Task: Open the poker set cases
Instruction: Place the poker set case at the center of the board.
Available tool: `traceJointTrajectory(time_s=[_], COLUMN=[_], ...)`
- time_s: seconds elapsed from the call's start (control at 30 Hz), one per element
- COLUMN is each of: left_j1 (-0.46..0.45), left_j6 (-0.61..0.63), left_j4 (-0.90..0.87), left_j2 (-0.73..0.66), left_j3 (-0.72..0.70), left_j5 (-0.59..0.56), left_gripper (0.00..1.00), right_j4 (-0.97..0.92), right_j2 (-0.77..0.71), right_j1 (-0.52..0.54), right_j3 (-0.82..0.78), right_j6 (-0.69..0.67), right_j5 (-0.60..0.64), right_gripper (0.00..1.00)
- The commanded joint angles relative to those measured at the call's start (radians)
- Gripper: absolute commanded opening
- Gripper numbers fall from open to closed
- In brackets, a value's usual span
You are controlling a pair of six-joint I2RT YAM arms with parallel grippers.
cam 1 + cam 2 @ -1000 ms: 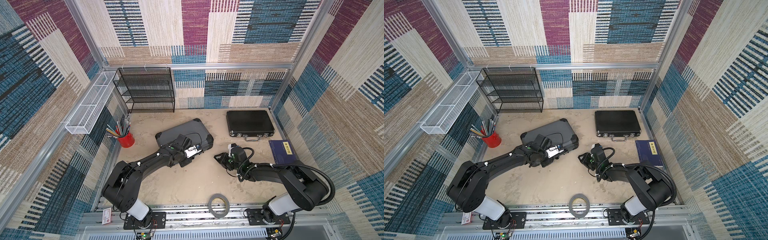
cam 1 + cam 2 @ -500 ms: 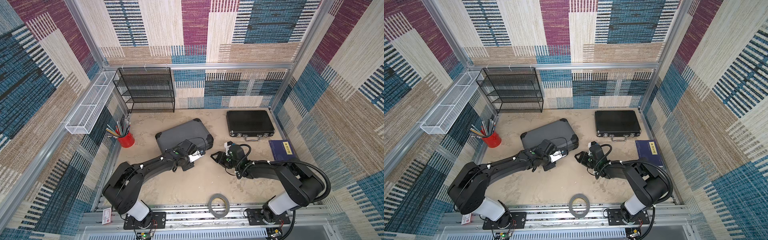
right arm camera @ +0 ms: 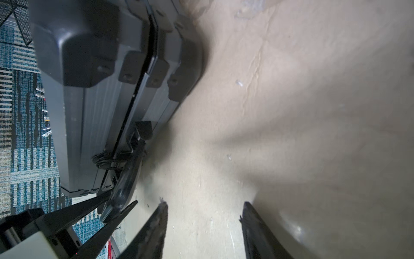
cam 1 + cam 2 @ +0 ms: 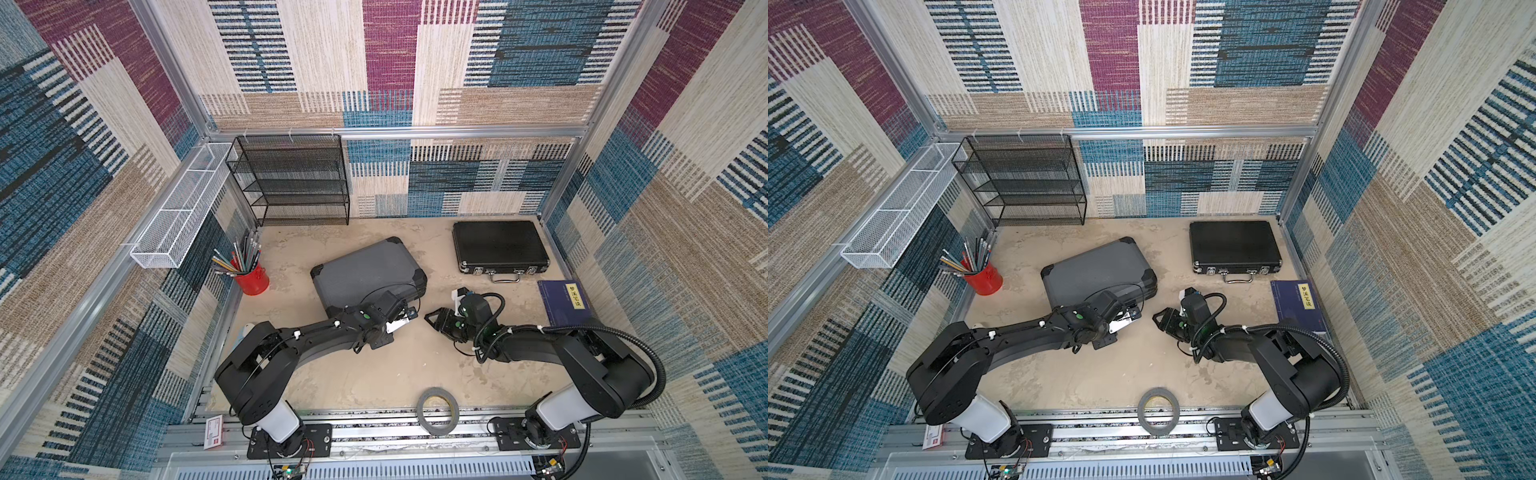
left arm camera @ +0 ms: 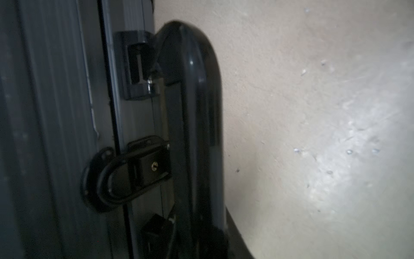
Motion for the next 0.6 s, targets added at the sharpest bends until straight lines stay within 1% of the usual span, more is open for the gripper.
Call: traceJointTrajectory(time_s=[0.0, 0.17, 0.27, 0.47, 0.53, 0.57], left_j1=[-0.014, -0.024, -0.031, -0.039, -0.04, -0.04], left_j6=[-0.017, -0.021, -0.02, -0.017, -0.017, -0.016], left_j4=[-0.04, -0.05, -0.06, -0.074, -0.08, -0.082], left_j2=[0.034, 0.043, 0.05, 0.064, 0.059, 0.054], left_j3=[-0.005, 0.005, 0.013, 0.023, 0.029, 0.03], left_j5=[0.17, 0.173, 0.175, 0.168, 0.169, 0.169], left_gripper=[0.26, 0.31, 0.37, 0.43, 0.46, 0.5], right_j4=[0.017, 0.022, 0.029, 0.022, 0.014, 0.01], right_j2=[-0.006, -0.004, -0.004, 0.0, 0.0, -0.001], right_j1=[0.001, -0.002, -0.004, -0.011, -0.012, -0.014], right_j3=[-0.006, -0.016, -0.021, -0.02, -0.014, -0.011], right_j6=[0.0, -0.003, -0.005, -0.015, -0.021, -0.025], right_j5=[0.019, 0.022, 0.017, 0.012, 0.014, 0.014], right_gripper=[0.55, 0.55, 0.55, 0.54, 0.54, 0.54])
